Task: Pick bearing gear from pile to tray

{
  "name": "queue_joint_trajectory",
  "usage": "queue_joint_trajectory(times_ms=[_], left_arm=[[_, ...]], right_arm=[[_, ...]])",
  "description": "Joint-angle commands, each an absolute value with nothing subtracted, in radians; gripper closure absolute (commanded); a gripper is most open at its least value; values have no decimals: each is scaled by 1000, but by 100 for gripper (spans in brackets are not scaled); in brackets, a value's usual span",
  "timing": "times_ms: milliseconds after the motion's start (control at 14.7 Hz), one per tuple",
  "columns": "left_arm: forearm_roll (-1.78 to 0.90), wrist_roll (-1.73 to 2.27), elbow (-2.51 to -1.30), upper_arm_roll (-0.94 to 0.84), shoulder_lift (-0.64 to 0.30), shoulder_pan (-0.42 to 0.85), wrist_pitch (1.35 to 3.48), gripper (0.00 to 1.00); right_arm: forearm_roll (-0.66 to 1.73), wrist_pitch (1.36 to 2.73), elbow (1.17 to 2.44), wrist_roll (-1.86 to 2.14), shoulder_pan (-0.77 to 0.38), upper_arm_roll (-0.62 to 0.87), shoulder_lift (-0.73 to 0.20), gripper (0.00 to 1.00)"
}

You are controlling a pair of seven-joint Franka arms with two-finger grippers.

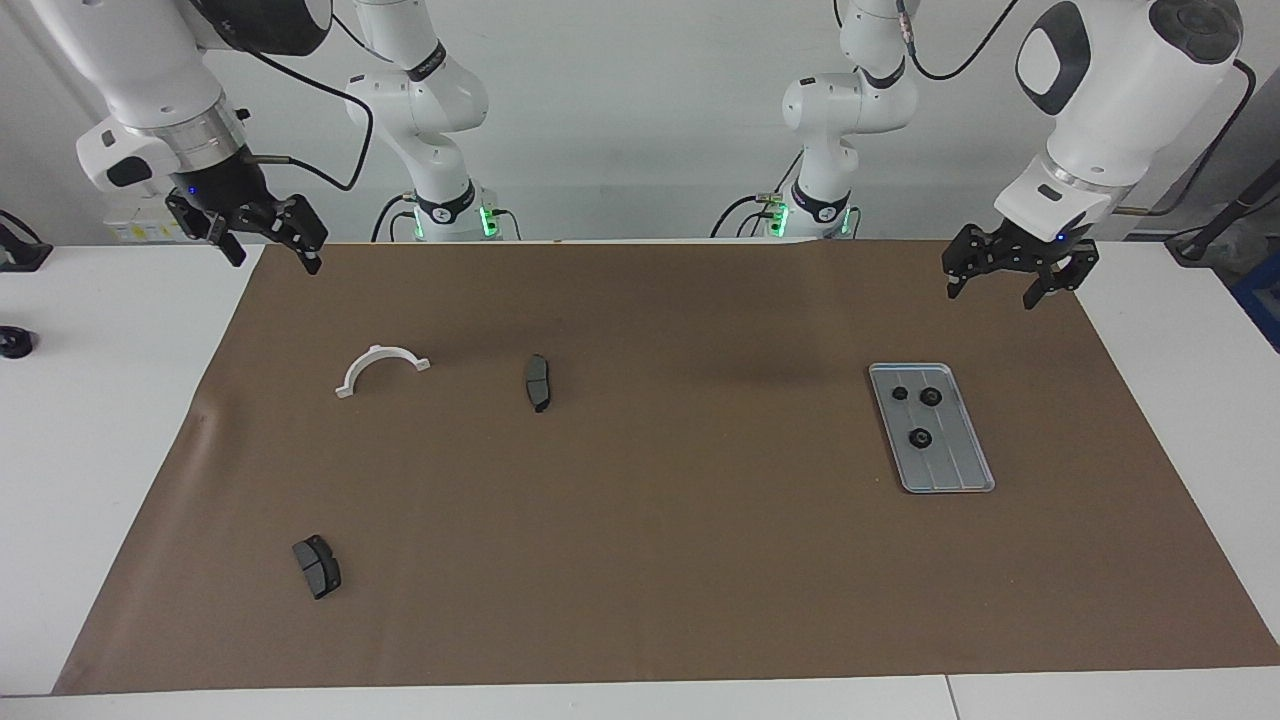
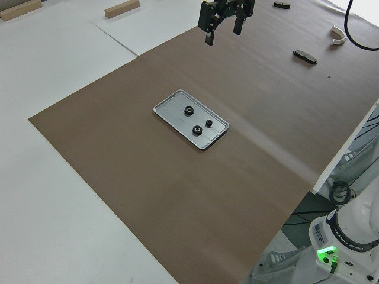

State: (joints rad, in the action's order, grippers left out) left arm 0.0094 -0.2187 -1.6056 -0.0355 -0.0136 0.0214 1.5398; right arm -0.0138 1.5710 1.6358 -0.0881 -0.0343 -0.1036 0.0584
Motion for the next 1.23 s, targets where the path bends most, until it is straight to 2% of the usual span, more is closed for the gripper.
queue_joint_trajectory(times_ms=[0,1160], left_arm=[[5,-209,-1649,-37,29,20,1526,0],[6,-97,-1649,-37,28,23,1572,0]], right_arm=[[-9,1565,1649,-75,-37,-104,77,0],[-9,1565,1649,-75,-37,-104,77,0]])
